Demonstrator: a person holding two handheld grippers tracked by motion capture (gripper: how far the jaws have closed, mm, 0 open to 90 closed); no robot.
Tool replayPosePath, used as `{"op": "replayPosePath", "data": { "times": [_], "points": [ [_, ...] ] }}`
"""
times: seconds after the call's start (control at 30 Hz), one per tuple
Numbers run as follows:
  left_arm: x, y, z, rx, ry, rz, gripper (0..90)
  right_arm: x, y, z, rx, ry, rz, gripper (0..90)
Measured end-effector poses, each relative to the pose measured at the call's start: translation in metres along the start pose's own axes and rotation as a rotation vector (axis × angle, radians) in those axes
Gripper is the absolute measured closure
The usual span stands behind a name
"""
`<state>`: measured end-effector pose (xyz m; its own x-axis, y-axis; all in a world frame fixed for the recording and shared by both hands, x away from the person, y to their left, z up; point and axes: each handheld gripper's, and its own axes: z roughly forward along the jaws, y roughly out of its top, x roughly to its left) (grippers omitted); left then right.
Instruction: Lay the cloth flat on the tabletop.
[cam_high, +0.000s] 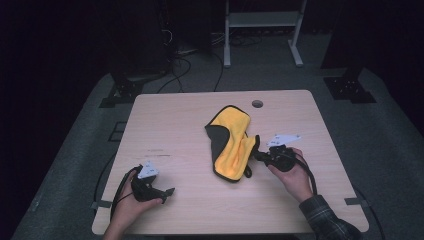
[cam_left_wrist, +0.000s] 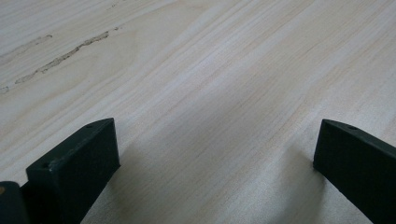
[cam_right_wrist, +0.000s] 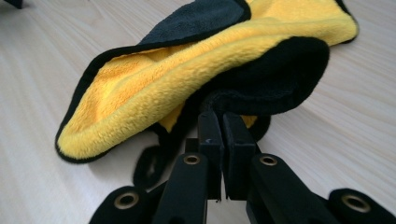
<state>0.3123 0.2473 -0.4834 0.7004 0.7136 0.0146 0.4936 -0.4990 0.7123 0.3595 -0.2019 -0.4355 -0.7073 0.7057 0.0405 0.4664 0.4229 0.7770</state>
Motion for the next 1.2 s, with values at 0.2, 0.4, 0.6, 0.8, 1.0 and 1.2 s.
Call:
{"op": "replayPosePath", "data": {
  "times": [0.2,0.4,0.6,0.8,1.0,1.2],
  "points": [
    [0.0,0.0,0.0,0.0,0.0,0.0,0.0,-0.012,-0.01,-0.032,-0.033,-0.018,0.024,87.1],
    [0.0,0.0,0.0,0.0,0.0,0.0,0.0,-0.026,-0.028,-0.058,-0.043,-0.053,0.06,87.1],
    [0.0,0.0,0.0,0.0,0.001,-0.001,0.0,-0.047,-0.05,-0.078,-0.017,-0.126,0.091,87.1],
    [0.0,0.0,0.0,-0.003,0.002,-0.004,0.0,-0.072,-0.068,-0.091,0.013,-0.209,0.131,87.5],
    [0.0,0.0,0.0,-0.003,0.002,-0.004,0.0,-0.096,-0.082,-0.093,0.055,-0.302,0.187,86.4],
    [0.0,0.0,0.0,-0.003,0.002,-0.004,0.0,-0.088,-0.075,-0.103,-0.028,-0.287,0.187,73.7]
  ]
}}
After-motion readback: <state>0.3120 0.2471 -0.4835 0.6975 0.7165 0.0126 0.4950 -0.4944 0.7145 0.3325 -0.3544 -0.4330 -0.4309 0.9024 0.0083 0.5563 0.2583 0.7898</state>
